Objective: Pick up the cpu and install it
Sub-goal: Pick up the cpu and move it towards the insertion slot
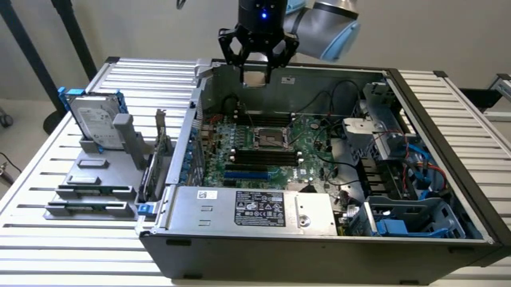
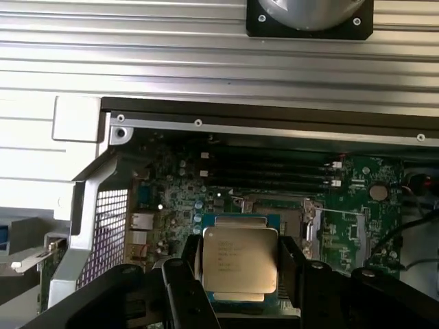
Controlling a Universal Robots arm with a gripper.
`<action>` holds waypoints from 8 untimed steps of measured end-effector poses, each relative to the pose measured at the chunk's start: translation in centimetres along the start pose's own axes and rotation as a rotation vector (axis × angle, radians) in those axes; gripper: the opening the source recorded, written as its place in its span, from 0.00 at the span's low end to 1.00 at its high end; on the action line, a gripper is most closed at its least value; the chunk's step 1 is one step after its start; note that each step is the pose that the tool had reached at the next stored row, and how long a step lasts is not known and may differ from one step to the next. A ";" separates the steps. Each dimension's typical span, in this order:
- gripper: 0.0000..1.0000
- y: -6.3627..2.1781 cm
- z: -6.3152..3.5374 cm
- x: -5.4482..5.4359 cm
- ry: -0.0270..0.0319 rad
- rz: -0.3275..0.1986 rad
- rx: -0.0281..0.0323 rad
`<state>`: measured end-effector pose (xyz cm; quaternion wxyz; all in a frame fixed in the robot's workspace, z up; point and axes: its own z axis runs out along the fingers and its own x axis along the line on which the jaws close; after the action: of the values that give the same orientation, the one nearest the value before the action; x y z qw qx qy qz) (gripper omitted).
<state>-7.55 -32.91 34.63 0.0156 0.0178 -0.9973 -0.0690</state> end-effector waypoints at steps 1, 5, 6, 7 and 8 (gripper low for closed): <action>0.55 0.09 0.11 -0.3 0.0000 0.000 0.0000; 0.55 0.16 0.52 -1.4 -0.0011 0.007 -0.0003; 0.55 0.13 0.66 -1.6 -0.0015 0.011 -0.0004; 0.55 0.10 0.83 -1.8 -0.0021 0.014 -0.0004; 0.55 0.07 1.01 -2.0 -0.0026 0.018 -0.0005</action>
<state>-5.58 -32.63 33.59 0.0149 0.0089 -0.9975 -0.0692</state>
